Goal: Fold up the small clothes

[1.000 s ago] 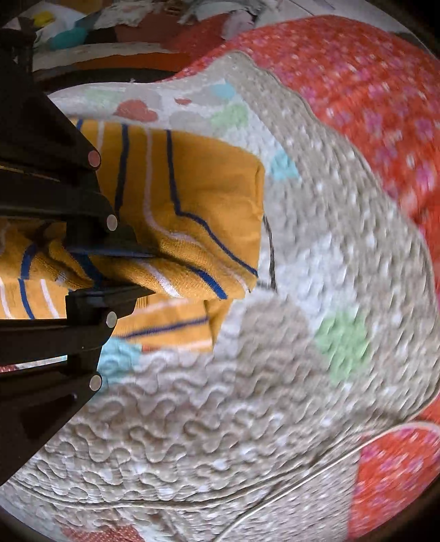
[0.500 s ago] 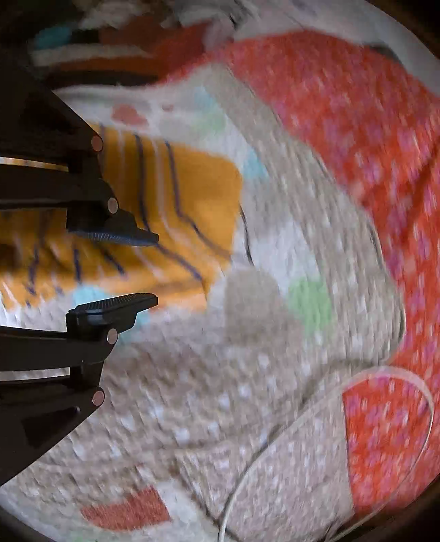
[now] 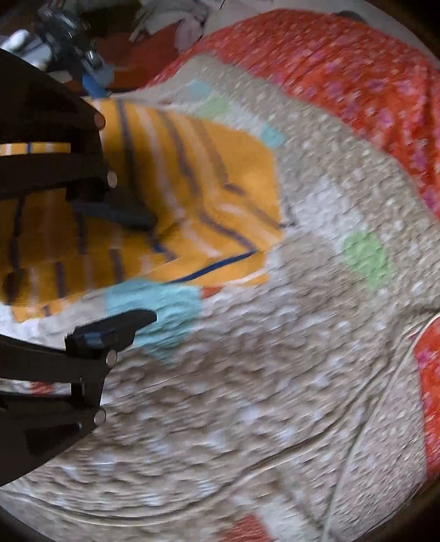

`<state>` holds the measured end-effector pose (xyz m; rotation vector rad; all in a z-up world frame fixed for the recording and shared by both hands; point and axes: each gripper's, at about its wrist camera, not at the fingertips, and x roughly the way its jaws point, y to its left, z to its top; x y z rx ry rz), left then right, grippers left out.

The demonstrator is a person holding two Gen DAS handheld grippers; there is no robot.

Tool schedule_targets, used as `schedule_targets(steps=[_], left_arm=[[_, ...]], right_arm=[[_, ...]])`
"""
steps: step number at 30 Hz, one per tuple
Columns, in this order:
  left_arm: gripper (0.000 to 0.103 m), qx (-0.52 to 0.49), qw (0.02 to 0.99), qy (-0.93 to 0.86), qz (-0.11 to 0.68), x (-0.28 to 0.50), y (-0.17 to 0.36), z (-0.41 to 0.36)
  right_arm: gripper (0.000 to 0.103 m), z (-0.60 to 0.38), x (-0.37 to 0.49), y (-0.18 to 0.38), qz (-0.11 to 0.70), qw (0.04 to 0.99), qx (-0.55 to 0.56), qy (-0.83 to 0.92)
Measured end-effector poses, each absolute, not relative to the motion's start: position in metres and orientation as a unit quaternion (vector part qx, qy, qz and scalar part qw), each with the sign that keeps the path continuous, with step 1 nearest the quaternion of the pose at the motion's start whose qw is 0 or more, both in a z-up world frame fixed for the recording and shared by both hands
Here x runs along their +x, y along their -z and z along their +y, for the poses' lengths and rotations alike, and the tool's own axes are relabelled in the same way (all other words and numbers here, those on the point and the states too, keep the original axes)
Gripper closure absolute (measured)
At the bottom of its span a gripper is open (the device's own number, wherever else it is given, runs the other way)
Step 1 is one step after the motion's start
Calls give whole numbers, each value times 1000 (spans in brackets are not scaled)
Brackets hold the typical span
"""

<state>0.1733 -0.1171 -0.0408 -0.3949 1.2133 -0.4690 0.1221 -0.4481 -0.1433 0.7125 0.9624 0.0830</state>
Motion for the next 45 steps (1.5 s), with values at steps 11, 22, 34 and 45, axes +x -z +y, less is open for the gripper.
schedule_targets(steps=[11,22,34,45], left_arm=[[19,-218,708,275,613,219,99,-163],[65,-257,722,267,584,209,48,-111],[56,-232,744,176,602,202,57,-54],[56,-136,789,196,567,135,30,-80]], right_arm=[[43,-450,182,186,468,774,412,-110],[81,-406,177,130,421,774,431,-193],[59,-365,174,95,416,848,314,-100],[84,-324,142,92,443,819,310,-189]])
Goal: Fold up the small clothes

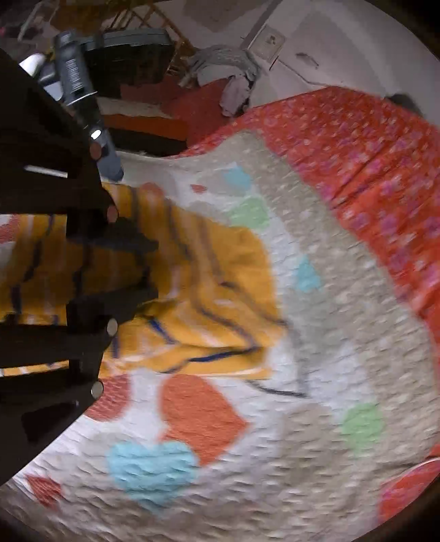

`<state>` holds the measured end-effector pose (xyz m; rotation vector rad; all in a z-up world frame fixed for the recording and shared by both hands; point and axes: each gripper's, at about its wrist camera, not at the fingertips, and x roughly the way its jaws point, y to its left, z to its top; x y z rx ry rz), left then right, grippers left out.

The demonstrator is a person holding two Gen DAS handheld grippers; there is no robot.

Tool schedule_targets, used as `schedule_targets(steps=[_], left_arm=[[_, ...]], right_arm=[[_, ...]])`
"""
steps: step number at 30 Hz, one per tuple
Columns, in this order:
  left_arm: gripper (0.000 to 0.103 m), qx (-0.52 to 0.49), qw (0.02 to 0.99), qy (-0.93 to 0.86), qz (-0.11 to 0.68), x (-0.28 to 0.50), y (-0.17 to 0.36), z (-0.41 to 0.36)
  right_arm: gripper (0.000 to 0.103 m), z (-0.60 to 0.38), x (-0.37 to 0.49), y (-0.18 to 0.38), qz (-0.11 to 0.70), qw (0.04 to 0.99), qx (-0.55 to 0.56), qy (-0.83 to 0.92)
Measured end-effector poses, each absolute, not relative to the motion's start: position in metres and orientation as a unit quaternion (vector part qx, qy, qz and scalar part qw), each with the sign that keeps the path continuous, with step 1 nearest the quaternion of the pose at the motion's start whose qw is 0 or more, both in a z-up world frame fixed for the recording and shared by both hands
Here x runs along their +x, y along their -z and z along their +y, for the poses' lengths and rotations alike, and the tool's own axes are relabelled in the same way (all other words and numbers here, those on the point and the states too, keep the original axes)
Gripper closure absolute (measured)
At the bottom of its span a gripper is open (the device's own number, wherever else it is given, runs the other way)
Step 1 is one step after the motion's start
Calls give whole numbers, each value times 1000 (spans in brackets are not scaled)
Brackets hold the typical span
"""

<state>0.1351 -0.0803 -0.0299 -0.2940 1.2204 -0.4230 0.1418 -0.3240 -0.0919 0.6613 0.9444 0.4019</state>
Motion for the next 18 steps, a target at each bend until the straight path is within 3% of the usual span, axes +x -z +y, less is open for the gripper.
schedule_targets(steps=[5,13,18], left_arm=[[56,-105,794,179,571,122,63,-84],[55,-39,815,171,553,96,53,-91],[54,-3,824,155,545,57,53,-85]], right_arm=[[91,-333,113,126,504,799,298,-139],[90,-335,63,128,485,813,302,-114],[76,-328,17,117,474,834,268,-88]])
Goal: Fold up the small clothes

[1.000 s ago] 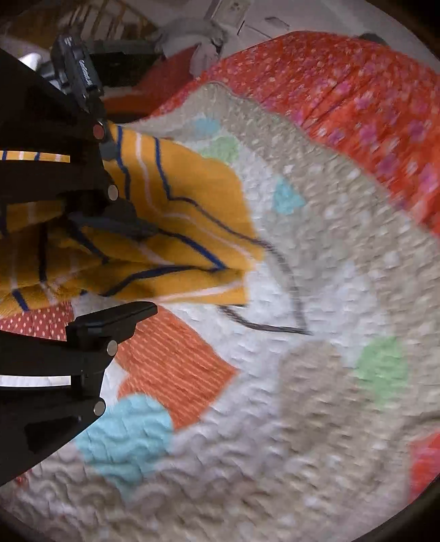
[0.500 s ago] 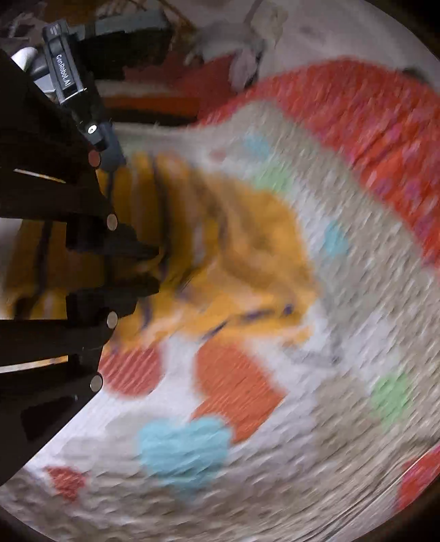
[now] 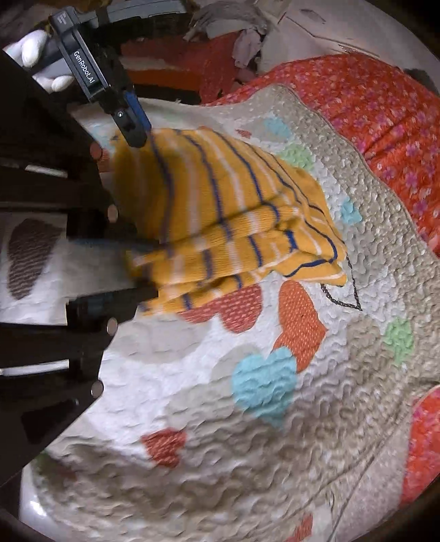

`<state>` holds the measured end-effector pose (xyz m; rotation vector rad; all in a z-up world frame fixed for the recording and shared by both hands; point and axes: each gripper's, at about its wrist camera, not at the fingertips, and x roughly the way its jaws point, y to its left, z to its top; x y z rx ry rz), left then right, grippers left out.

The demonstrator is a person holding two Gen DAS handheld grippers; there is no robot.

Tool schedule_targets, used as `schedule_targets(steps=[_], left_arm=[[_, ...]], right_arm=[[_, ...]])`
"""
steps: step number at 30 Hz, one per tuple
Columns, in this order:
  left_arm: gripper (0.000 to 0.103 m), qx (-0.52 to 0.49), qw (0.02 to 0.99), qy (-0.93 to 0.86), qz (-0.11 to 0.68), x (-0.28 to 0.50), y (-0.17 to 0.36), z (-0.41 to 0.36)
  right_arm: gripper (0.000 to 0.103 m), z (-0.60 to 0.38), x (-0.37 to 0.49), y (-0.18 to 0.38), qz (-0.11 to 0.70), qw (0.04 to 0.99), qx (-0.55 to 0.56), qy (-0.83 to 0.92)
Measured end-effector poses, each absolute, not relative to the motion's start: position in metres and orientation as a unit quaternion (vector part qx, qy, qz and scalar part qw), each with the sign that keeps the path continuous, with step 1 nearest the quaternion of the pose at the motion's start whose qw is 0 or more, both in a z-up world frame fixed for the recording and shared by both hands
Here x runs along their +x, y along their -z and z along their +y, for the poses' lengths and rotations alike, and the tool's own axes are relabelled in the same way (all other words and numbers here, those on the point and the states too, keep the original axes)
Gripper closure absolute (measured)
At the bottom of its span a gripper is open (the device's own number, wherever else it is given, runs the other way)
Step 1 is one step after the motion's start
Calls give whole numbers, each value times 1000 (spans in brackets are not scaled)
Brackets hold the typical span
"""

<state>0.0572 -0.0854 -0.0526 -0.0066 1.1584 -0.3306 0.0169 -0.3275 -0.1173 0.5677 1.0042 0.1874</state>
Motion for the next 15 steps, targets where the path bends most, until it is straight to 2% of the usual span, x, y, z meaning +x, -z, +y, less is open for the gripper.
schedule_targets(steps=[6,8,11,13,15], left_arm=[[54,6,846,129,518,3,27,-63],[54,8,863,115,492,-15,10,-56],[54,15,888,94,450,-38,-15,-49],[44,25,903,80,422,-48,-28,-47],[40,35,919,66,388,-56,-39,-47]], right_arm=[[74,-313,-35,108,452,855,245,-70],[66,-306,-49,101,437,868,228,-56],[61,-296,-65,94,421,883,202,-42],[60,-290,-71,93,418,889,183,-37],[60,-283,-71,94,421,893,156,-29]])
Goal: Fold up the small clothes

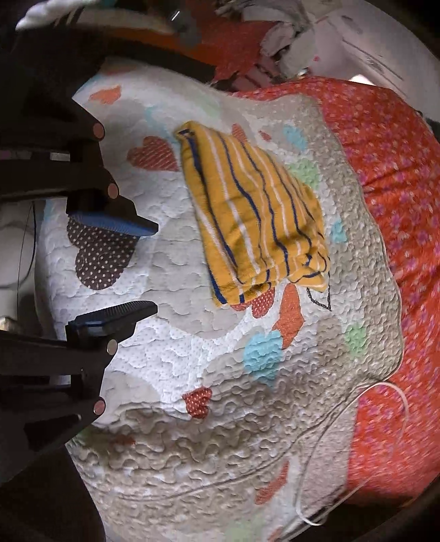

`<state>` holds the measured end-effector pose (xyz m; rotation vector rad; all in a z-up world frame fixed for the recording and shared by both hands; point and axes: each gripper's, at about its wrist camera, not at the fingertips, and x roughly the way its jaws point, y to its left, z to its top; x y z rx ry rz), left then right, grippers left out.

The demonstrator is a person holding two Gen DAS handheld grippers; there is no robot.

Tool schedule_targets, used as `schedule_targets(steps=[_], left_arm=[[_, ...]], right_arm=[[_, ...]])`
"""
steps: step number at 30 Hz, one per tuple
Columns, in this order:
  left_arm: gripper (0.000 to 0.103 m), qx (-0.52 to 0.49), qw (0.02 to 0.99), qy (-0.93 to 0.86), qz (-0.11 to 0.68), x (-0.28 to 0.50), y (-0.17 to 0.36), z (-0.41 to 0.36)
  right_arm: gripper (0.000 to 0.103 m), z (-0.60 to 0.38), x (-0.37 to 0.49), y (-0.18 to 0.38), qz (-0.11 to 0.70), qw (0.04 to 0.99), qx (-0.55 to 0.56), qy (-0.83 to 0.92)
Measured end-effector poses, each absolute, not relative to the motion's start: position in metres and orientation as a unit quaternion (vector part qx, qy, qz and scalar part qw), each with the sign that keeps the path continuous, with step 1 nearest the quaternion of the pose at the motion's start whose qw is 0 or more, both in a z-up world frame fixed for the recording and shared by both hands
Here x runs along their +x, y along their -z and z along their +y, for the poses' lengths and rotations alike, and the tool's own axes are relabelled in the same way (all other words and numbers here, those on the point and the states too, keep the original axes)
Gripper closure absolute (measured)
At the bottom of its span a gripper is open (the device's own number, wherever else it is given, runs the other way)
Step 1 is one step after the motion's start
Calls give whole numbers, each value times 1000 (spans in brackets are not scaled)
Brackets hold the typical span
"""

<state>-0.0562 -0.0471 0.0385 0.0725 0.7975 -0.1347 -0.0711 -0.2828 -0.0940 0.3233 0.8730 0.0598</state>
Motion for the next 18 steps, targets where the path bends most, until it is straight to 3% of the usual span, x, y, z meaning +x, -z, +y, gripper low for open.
schedule_targets(steps=[6,18], left_arm=[[36,67,935,50,346,-70,-42,-53],[30,83,932,51,349,-75,-28,-66]], right_arm=[[59,-270,-66,95,418,902,105,-1],[52,-267,-65,94,412,909,56,36]])
